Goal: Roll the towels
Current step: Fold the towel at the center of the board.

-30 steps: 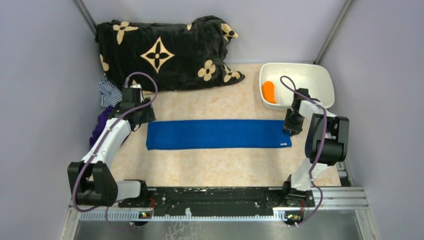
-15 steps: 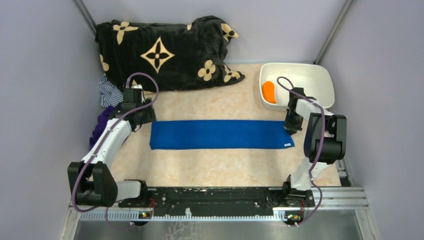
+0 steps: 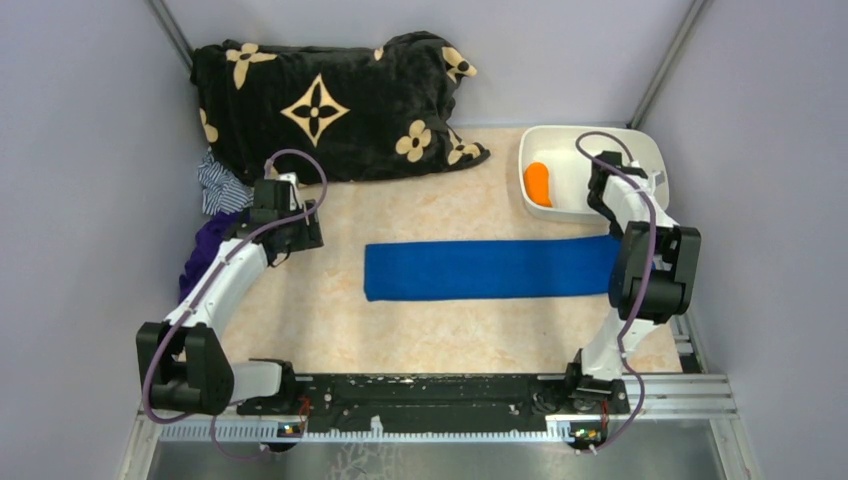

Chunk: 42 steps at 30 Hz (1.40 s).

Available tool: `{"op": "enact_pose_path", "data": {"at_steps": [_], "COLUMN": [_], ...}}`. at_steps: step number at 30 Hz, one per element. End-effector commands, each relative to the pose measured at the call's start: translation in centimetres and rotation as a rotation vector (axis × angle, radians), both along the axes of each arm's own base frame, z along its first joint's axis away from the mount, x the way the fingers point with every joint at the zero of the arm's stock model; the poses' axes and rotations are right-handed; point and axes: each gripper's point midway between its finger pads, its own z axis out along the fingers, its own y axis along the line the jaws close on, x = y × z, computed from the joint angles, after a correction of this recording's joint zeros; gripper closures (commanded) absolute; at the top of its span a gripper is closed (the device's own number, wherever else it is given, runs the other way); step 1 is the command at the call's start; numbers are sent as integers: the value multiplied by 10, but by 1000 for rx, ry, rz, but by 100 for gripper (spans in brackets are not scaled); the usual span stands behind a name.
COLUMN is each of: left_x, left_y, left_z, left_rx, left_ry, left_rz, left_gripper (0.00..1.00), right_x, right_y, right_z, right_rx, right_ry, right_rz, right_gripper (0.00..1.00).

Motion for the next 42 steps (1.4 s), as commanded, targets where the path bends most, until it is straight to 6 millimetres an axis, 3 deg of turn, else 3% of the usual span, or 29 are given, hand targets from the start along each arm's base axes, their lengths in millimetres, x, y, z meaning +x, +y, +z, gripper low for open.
{"op": "enact_pose_path", "data": {"at_steps": [1, 2, 6, 12, 16, 18, 28, 42], "left_x": [1, 1, 0, -11, -16, -18, -32, -44], "left_y": [-18, -22, -40, -78, -95, -102, -129, -138], "left_z": [-2, -3, -7, -28, -39, -44, -83, -109], "left_rx": [-52, -68, -155, -368, -475, -519, -597, -563], "left_ry": [-9, -11, 9, 147, 181, 186, 287, 356], "left_rz": [-75, -89, -142, -182, -180, -171, -148, -154], "left_gripper": [26, 26, 25, 26, 29, 30, 39, 64], "right_x": [13, 20, 48, 63, 64, 64, 60, 36], "right_y": [-5, 7, 93, 236, 305, 331, 417, 498], "right_z": [31, 29, 26, 42, 45, 33, 32, 34], "right_rx": [-33, 32, 369, 738, 861, 912, 1053, 1200], "right_ry": [-62, -83, -174, -275, -280, -240, -196, -130], "right_rz": [-6, 36, 262, 561, 666, 673, 769, 873], "right_gripper": [100, 100, 100, 100, 100, 100, 100, 100]}}
